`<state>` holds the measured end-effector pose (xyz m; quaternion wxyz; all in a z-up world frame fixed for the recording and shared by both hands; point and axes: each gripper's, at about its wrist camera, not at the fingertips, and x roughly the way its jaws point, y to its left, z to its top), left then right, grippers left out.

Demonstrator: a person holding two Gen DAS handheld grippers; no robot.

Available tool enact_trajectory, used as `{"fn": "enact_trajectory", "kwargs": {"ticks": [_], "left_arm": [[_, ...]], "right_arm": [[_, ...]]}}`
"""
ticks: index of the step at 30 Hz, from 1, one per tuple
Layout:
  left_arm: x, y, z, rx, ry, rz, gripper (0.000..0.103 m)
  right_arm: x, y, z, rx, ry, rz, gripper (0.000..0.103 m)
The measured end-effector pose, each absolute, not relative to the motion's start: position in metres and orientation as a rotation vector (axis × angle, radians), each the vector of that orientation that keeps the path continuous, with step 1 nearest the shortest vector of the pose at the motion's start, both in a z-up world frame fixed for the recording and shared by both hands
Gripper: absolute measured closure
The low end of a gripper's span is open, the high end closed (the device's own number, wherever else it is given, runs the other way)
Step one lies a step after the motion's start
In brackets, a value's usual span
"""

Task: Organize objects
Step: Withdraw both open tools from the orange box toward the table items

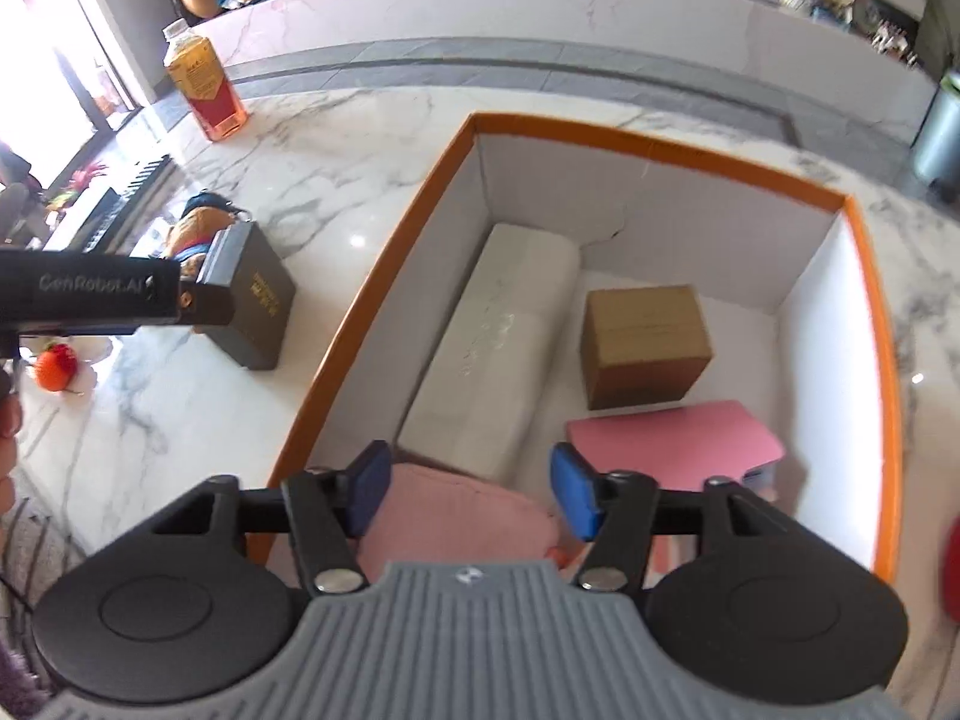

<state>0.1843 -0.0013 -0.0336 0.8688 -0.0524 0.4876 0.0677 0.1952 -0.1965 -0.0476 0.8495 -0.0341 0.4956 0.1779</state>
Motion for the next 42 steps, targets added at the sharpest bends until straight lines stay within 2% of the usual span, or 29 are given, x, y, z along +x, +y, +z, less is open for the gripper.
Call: {"fn": "enact_trajectory", "kwargs": {"ticks": [4, 10, 11, 12, 17, 19, 20, 21, 23, 26, 34, 42], "left_arm": [[0.173, -0.021, -0.031, 0.063, 0.981, 0.124, 0.012], [0.162, -0.028, -0.031, 0.084, 0.963, 0.097, 0.012], [0.159, -0.028, -0.031, 0.081, 0.961, 0.090, 0.012], [0.157, -0.027, -0.031, 0.073, 0.957, 0.083, 0.012], [0.148, -0.023, -0.030, 0.048, 0.941, 0.061, 0.012], [0.147, -0.022, -0.032, 0.045, 0.946, 0.065, 0.012], [0.147, -0.021, -0.032, 0.045, 0.949, 0.066, 0.012], [0.147, -0.021, -0.033, 0.047, 0.952, 0.066, 0.012], [0.148, -0.019, -0.034, 0.050, 0.954, 0.069, 0.012], [0.152, -0.014, -0.035, 0.030, 0.956, 0.080, 0.012], [0.166, -0.012, -0.043, 0.013, 0.972, 0.072, 0.012], [0.176, -0.015, -0.054, 0.018, 1.001, 0.066, 0.012]], "right_arm": [[0.191, -0.200, -0.044, 0.038, 1.045, 0.372, 0.028], [0.176, -0.193, -0.036, -0.019, 1.014, 0.283, 0.012], [0.173, -0.195, -0.035, -0.019, 1.001, 0.274, 0.005], [0.170, -0.199, -0.034, -0.017, 0.983, 0.268, 0.001], [0.164, -0.226, -0.032, 0.015, 0.956, 0.234, 0.002], [0.167, -0.237, -0.030, 0.046, 0.924, 0.248, 0.009], [0.172, -0.241, -0.031, 0.054, 0.933, 0.223, 0.035], [0.178, -0.245, -0.032, 0.065, 0.948, 0.199, 0.069], [0.194, -0.250, -0.033, 0.066, 0.948, 0.188, 0.094], [0.219, -0.250, -0.038, -0.007, 0.975, 0.132, 0.098], [0.271, -0.241, -0.074, -0.157, 1.049, 0.024, 0.098], [0.275, -0.216, -0.081, -0.058, 1.040, 0.292, 0.098]]}}
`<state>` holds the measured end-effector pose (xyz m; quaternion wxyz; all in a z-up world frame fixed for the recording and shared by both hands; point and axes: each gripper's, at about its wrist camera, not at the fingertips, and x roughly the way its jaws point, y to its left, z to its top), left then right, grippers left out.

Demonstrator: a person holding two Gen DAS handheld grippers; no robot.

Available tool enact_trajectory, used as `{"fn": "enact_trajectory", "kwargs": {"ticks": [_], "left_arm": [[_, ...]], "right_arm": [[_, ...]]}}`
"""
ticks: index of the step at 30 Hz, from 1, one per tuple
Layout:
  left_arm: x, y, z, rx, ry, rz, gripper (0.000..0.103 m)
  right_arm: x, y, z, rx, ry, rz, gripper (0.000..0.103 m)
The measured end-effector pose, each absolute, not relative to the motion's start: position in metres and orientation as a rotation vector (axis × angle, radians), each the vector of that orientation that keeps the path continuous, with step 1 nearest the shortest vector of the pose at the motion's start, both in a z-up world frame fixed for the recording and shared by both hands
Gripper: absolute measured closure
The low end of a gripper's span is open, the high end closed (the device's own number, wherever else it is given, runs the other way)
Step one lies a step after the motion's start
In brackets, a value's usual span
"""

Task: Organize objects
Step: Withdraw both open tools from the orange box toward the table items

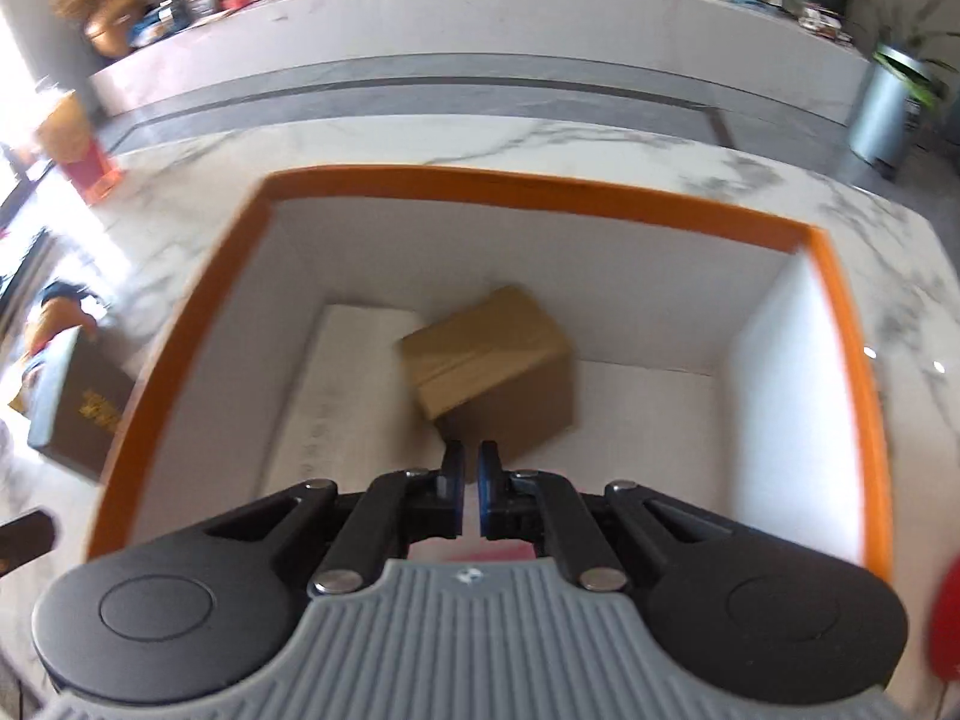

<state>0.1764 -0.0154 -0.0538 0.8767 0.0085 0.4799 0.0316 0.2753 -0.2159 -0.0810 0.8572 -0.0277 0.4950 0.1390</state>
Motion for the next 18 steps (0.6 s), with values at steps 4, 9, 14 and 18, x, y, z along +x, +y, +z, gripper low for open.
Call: {"fn": "enact_trajectory", "kwargs": {"ticks": [4, 9, 14, 18], "left_arm": [[0.177, -0.017, -0.058, 0.013, 1.014, 0.060, 0.012], [0.177, -0.024, -0.060, 0.014, 1.015, 0.040, 0.012], [0.175, -0.033, -0.056, 0.031, 1.006, 0.023, 0.012], [0.174, -0.035, -0.054, 0.045, 1.001, 0.021, 0.012]], "right_arm": [[0.254, -0.232, -0.064, -0.041, 1.058, 0.249, 0.092], [0.223, -0.260, -0.057, -0.061, 1.160, 0.150, 0.086], [0.215, -0.263, -0.071, -0.112, 1.203, 0.126, 0.092], [0.220, -0.262, -0.077, -0.036, 1.181, 0.149, 0.093]]}}
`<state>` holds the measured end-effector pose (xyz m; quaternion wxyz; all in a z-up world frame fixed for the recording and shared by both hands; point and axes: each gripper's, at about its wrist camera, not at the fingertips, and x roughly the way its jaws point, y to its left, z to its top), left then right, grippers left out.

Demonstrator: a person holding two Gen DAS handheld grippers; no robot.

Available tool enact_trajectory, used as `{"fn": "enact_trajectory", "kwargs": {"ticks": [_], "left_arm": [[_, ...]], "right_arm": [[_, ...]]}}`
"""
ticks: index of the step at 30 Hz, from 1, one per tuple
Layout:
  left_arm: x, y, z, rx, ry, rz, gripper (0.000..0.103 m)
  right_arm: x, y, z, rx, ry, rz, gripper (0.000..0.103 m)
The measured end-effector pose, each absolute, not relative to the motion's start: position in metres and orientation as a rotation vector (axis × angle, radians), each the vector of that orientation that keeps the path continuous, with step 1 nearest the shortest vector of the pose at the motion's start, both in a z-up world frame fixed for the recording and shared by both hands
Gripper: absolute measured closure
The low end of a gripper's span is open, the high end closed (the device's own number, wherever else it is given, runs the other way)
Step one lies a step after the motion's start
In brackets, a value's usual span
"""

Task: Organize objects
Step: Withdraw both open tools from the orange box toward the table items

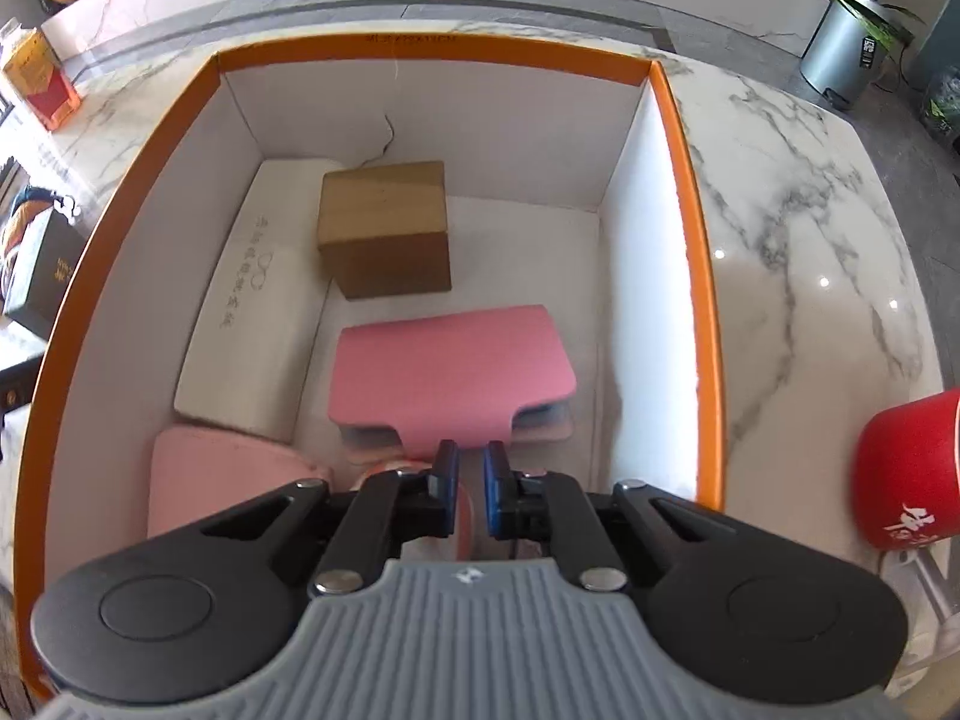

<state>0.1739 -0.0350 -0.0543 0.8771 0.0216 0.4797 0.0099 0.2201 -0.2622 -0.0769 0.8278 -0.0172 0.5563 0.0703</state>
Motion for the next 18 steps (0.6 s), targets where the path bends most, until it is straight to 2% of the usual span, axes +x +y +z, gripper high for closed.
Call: {"fn": "enact_trajectory", "kwargs": {"ticks": [7, 9, 10, 12, 13, 14, 15, 18], "left_arm": [[0.176, -0.032, -0.053, 0.050, 1.006, 0.047, 0.012], [0.176, -0.030, -0.053, 0.042, 1.004, 0.055, 0.012], [0.177, -0.029, -0.054, 0.036, 1.004, 0.061, 0.012], [0.176, -0.028, -0.056, 0.023, 1.011, 0.071, 0.012], [0.176, -0.027, -0.057, 0.021, 1.018, 0.074, 0.012], [0.176, -0.027, -0.057, 0.025, 1.022, 0.078, 0.012], [0.175, -0.029, -0.057, 0.039, 1.018, 0.083, 0.012], [0.168, -0.032, -0.053, 0.078, 0.991, 0.074, 0.012]], "right_arm": [[0.224, -0.234, -0.080, -0.005, 1.183, 0.238, 0.093], [0.218, -0.228, -0.073, -0.028, 1.156, 0.240, 0.088], [0.215, -0.225, -0.069, -0.050, 1.140, 0.239, 0.081], [0.207, -0.220, -0.060, -0.083, 1.094, 0.237, 0.039], [0.204, -0.218, -0.056, -0.091, 1.074, 0.239, 0.032], [0.202, -0.216, -0.052, -0.096, 1.064, 0.237, 0.020], [0.201, -0.214, -0.049, -0.098, 1.054, 0.229, 0.011], [0.196, -0.212, -0.042, -0.104, 1.020, 0.172, 0.003]]}}
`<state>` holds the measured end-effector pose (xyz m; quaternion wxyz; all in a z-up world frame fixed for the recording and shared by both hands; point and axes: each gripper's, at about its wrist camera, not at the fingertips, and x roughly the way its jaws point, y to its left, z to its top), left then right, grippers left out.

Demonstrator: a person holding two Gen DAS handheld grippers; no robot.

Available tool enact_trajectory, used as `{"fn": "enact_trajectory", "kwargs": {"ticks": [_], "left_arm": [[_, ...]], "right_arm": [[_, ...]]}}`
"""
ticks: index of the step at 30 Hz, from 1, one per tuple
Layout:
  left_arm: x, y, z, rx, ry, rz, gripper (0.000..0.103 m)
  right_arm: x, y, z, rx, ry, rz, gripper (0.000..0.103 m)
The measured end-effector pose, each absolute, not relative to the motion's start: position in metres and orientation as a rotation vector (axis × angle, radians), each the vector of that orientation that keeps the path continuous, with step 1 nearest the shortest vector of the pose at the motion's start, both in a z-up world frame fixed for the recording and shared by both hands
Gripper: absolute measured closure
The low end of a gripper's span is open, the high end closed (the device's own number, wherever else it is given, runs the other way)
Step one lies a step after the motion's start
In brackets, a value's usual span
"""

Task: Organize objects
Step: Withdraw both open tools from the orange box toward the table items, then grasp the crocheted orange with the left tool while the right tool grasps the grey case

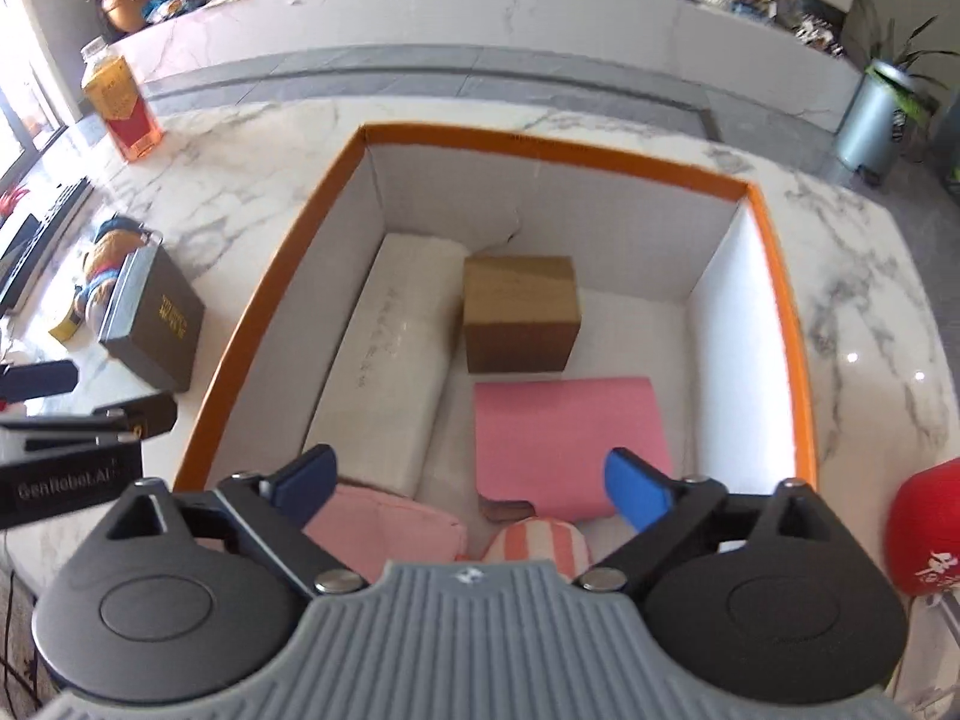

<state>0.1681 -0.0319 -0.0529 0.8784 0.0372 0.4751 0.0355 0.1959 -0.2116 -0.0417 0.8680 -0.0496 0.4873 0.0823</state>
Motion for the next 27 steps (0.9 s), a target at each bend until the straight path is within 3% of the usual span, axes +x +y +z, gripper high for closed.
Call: {"fn": "enact_trajectory", "kwargs": {"ticks": [14, 27], "left_arm": [[0.141, -0.009, -0.021, -0.013, 0.940, 0.078, 0.012], [0.109, 0.083, -0.012, -0.083, 0.922, 0.229, 0.012]], "right_arm": [[0.159, -0.179, -0.008, -0.097, 0.932, 0.183, 0.001], [0.143, -0.083, 0.001, -0.179, 0.884, 0.352, 0.001]]}}
